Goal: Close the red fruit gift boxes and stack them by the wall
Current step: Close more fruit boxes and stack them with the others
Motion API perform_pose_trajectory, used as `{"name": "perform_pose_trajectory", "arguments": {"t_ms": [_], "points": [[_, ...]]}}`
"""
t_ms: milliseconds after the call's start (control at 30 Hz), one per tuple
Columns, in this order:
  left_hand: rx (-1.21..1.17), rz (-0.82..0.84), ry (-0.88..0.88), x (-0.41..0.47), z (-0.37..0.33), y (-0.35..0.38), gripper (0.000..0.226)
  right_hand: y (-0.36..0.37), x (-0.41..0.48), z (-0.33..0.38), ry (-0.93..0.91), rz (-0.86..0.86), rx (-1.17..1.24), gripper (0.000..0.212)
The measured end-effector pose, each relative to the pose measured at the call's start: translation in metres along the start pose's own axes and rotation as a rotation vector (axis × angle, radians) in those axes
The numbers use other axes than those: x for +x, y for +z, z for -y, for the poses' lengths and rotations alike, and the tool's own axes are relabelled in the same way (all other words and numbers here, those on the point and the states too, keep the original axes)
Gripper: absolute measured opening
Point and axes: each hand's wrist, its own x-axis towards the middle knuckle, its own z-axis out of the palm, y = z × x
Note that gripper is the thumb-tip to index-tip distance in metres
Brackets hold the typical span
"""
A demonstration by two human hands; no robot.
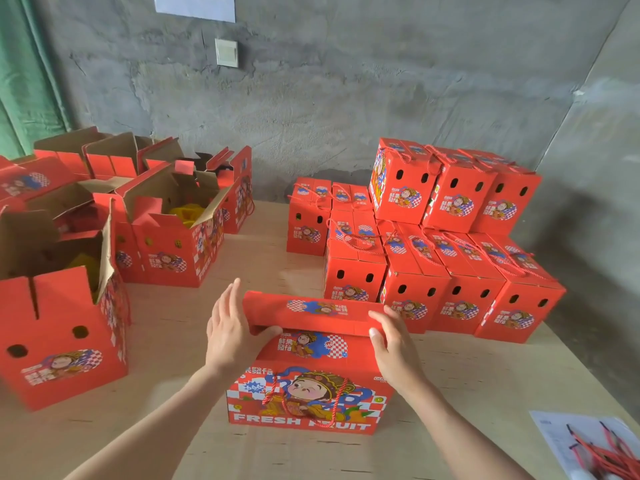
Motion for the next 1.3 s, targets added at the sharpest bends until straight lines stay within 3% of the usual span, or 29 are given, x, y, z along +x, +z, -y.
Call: {"name": "perform_pose_trajectory", "arguments": {"t_ms": [100, 200, 400, 500, 600, 833, 1067, 1300], "points": [[0.319, 0.134, 0.159, 0.01, -0.001, -0.003, 0.11, 0.001, 0.002, -0.003, 0.004, 0.01, -0.043, 0.035], [0.574, 0.302, 0.265, 0.032, -0.005, -0.004, 0.094, 0.001, 0.003, -0.004, 0.013, 0.022, -0.041, 0.036], [0.58, 0.674, 0.277, 0.067, -0.012, -0.011, 0.085, -0.005, 0.011, -0.006, -0.039, 0.177, -0.134, 0.049], [0.568, 0.663, 0.278, 0.066, -0.012, -0.008, 0.08, -0.018, 0.024, -0.01, -0.044, 0.348, -0.228, 0.053], [0.558, 0.648, 0.264, 0.063, -0.013, -0.005, 0.076, -0.024, 0.035, -0.01, 0.025, 0.449, -0.134, 0.051], [0.566, 0.619, 0.291, 0.062, -0.01, -0.004, 0.07, -0.01, 0.028, -0.017, -0.032, 0.347, -0.076, 0.047], [0.55, 0.674, 0.29, 0.065, 0.0, 0.0, 0.067, -0.011, 0.027, -0.016, -0.113, 0.315, -0.249, 0.044], [0.492, 0.675, 0.232, 0.063, 0.008, 0.004, 0.054, -0.011, 0.025, -0.016, -0.134, 0.27, -0.251, 0.039]]}}
